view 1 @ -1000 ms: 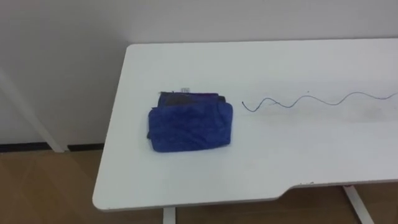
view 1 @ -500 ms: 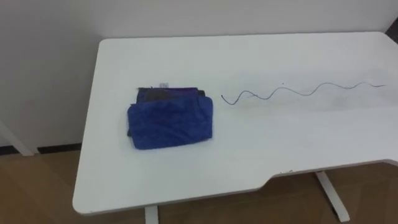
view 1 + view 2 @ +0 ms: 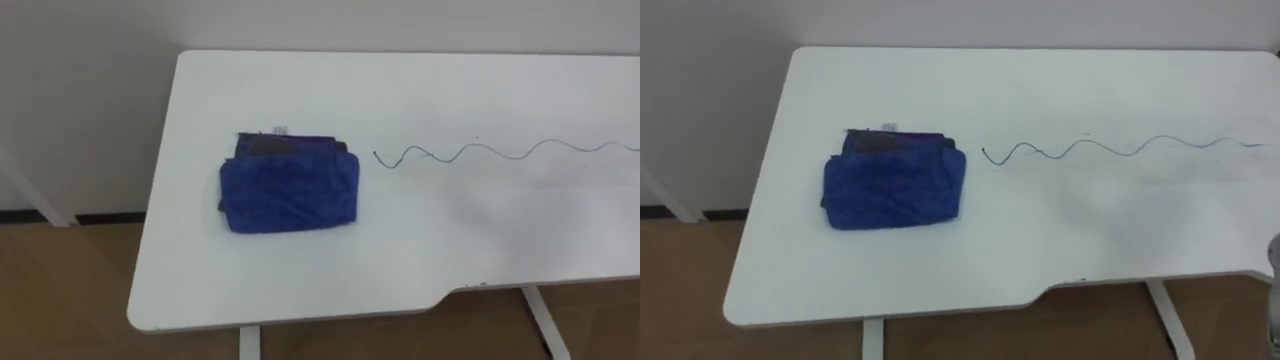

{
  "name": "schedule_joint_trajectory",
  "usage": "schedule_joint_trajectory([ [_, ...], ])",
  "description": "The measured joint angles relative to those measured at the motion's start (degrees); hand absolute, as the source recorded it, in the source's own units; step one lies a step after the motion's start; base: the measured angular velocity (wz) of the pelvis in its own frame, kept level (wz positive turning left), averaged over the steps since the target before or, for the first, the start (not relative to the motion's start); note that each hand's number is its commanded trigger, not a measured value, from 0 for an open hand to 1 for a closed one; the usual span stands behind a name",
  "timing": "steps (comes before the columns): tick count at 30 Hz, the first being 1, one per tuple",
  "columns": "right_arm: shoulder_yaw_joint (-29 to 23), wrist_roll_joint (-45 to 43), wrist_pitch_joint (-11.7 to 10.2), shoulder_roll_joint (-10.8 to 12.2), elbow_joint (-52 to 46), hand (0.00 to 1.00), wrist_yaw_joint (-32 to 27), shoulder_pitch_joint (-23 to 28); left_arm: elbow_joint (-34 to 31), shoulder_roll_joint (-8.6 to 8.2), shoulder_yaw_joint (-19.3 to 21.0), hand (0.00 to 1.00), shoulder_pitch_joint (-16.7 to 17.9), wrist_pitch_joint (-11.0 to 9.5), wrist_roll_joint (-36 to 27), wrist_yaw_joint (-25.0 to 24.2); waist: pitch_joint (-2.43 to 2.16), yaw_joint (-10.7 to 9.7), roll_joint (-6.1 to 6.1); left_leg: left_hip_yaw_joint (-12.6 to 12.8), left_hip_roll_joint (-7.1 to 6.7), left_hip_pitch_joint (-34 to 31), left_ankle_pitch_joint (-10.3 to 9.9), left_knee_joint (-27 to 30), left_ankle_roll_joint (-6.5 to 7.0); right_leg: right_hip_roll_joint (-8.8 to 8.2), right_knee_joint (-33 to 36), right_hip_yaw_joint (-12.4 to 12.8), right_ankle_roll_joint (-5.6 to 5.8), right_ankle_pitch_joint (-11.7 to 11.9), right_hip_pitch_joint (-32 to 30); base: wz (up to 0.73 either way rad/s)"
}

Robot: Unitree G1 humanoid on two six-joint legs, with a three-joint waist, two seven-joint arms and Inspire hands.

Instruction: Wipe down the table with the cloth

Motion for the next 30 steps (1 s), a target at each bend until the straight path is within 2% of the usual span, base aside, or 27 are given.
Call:
schedule_joint_trajectory([
  [4,3.7,-0.3,0.1,0.5,-2.9,0.00,0.8,-0.3,0.0,-0.09,-2.1,0.00,-0.3,0.0,0.0,0.0,0.05,1.8,0.07,-0.5,0.03,-0.4,0.0,0.1,0.00,-0.07,-0.1,-0.3,0.00,0.0,-0.2,0.06],
  [8,8.9,-8.7,0.3,0.8,-4.9,0.00,3.5,-4.8,-1.1,-0.12,-2.1,0.00,-1.1,0.1,0.1,-0.1,-0.05,2.0,0.72,-1.9,-0.09,-1.6,0.1,0.3,-0.07,-0.07,-0.1,-1.8,0.00,0.0,-0.6,0.18],
  [9,10.8,-9.6,0.6,0.9,-6.9,0.00,4.6,-5.3,-1.1,-0.14,-2.5,0.00,-1.8,0.0,0.1,-0.1,-0.11,2.7,0.83,-2.3,-0.08,-1.7,0.1,0.3,-0.15,0.01,-0.1,-1.8,0.00,0.0,-0.6,0.13],
  [13,17.2,-16.4,0.7,0.9,-9.9,0.00,9.5,-7.2,-1.0,-0.13,-5.6,0.00,-3.7,-0.5,0.1,-0.2,-0.26,4.7,0.79,-4.4,0.05,-1.1,0.4,0.1,-0.38,0.27,0.3,-2.4,0.00,0.0,-0.5,0.09],
  [16,21.6,-18.7,0.3,1.0,-10.3,0.00,11.3,-7.9,-0.3,-0.12,-8.0,0.00,-4.4,-1.2,-0.1,-0.2,-0.32,5.3,0.68,-5.6,0.15,-0.6,0.4,-0.1,-0.42,0.49,0.5,-2.5,-0.01,0.0,0.0,0.08],
  [17,23.7,-18.7,0.2,1.0,-10.3,0.00,12.5,-7.8,-0.4,-0.18,-9.5,0.00,-4.8,-1.5,0.0,-0.3,0.05,6.2,0.95,-7.1,0.99,0.1,0.5,-0.3,-0.45,0.88,2.8,-2.3,-0.60,-0.3,-0.9,-0.15],
  [18,25.2,-18.8,-0.2,1.4,-10.3,0.00,13.7,-7.7,-0.4,-0.05,-10.3,0.00,-5.3,-1.8,0.1,-0.3,0.29,7.3,1.27,-10.6,1.51,0.1,0.5,-0.5,-0.46,2.02,3.3,-0.3,-2.11,-1.4,-3.1,-0.28],
  [19,26.0,-18.7,-0.6,1.6,-10.3,0.00,14.1,-7.8,-0.4,0.11,-10.3,0.00,-5.6,-2.0,0.1,-0.2,0.30,8.0,1.00,-12.3,1.64,-0.2,0.5,-0.5,-0.48,3.09,1.4,1.4,-3.01,-0.9,-4.5,-0.30],
  [20,27.5,-19.1,-1.6,1.7,-10.3,0.00,15.1,-7.6,0.1,0.04,-10.1,0.00,-6.0,-2.1,0.1,-0.3,-0.02,8.1,0.83,-14.0,2.29,-0.7,0.2,-0.5,-1.06,3.87,-1.0,1.7,-4.48,2.4,-6.1,-0.03],
  [21,29.5,-19.1,-1.8,1.7,-10.0,0.00,15.8,-7.5,0.4,-0.08,-10.5,0.00,-6.0,-2.2,-0.1,-0.5,-0.08,7.3,1.03,-12.6,2.85,-0.9,0.4,-0.2,-2.11,4.14,-1.1,0.7,-4.86,3.6,-4.9,0.19],
  [22,31.3,-19.3,-1.6,2.0,-8.5,0.00,16.4,-7.7,0.6,-0.06,-11.4,0.00,-6.0,-2.2,0.0,-1.3,0.18,7.0,0.65,-9.0,2.66,-2.2,-0.2,1.4,-3.98,3.60,-1.2,3.0,-5.01,3.8,-3.8,0.32],
  [23,31.7,-19.7,-1.3,2.4,-7.7,0.00,16.9,-7.7,0.6,-0.01,-12.0,0.00,-6.2,-2.3,0.0,-1.7,0.22,6.8,0.44,-7.3,2.38,-3.1,-0.1,0.9,-4.13,3.34,-1.2,4.4,-5.01,3.8,-3.6,0.54],
  [24,31.7,-19.9,-0.6,3.4,-5.8,0.00,17.6,-7.8,0.6,0.01,-12.9,0.00,-7.6,-2.3,0.1,-2.4,0.48,6.4,-0.06,-4.8,1.88,-6.7,2.6,-1.2,-2.53,2.63,-1.3,5.9,-4.78,3.6,-3.5,0.53],
  [25,32.2,-20.1,-0.3,5.0,-3.0,0.00,18.7,-7.9,0.5,0.06,-13.3,0.00,-8.9,-2.3,0.1,-2.6,-0.15,7.2,-0.76,-2.0,1.88,-6.9,5.3,-0.9,-1.28,2.03,-1.1,5.6,-3.95,3.3,-3.9,0.45],
  [26,32.5,-20.4,-0.3,5.4,-2.0,0.00,19.5,-7.9,0.6,-0.14,-13.4,0.00,-9.3,-2.3,0.0,-2.6,-0.11,7.8,-0.64,-1.8,1.90,-6.4,5.5,-1.1,-1.18,2.06,-0.8,4.8,-3.52,3.3,-4.1,0.04],
  [27,33.4,-21.9,-0.7,6.1,0.0,0.00,20.6,-7.7,0.7,-0.50,-13.6,0.00,-9.5,-2.3,0.0,-2.6,0.18,9.0,-0.09,-2.5,1.88,-5.6,5.5,-0.9,-1.16,1.95,-0.5,3.2,-2.38,2.8,-4.1,-0.20],
  [28,34.6,-23.7,-1.0,6.1,1.0,0.00,21.7,-7.8,0.7,-0.42,-13.6,0.00,-9.8,-2.3,0.1,-2.7,0.25,10.5,0.02,-4.3,1.83,-5.4,5.5,-0.9,-1.18,2.09,-2.1,1.9,-2.42,3.4,-5.2,-0.26],
  [29,35.4,-24.9,-1.0,6.1,1.1,0.00,22.3,-8.0,0.7,-0.26,-13.6,0.00,-9.9,-2.2,0.1,-2.7,0.26,10.7,0.02,-5.0,1.73,-5.4,5.5,-0.9,-1.21,2.10,-3.1,1.6,-2.47,4.7,-6.2,-0.14],
  [30,36.9,-26.8,-1.0,6.0,1.3,0.00,23.0,-7.9,1.2,-0.27,-13.7,0.00,-10.0,-2.1,-0.1,-2.7,0.27,10.6,0.33,-5.5,1.47,-5.1,5.3,-0.9,-1.38,1.66,-2.5,-0.8,-3.85,5.6,-6.8,0.10],
])
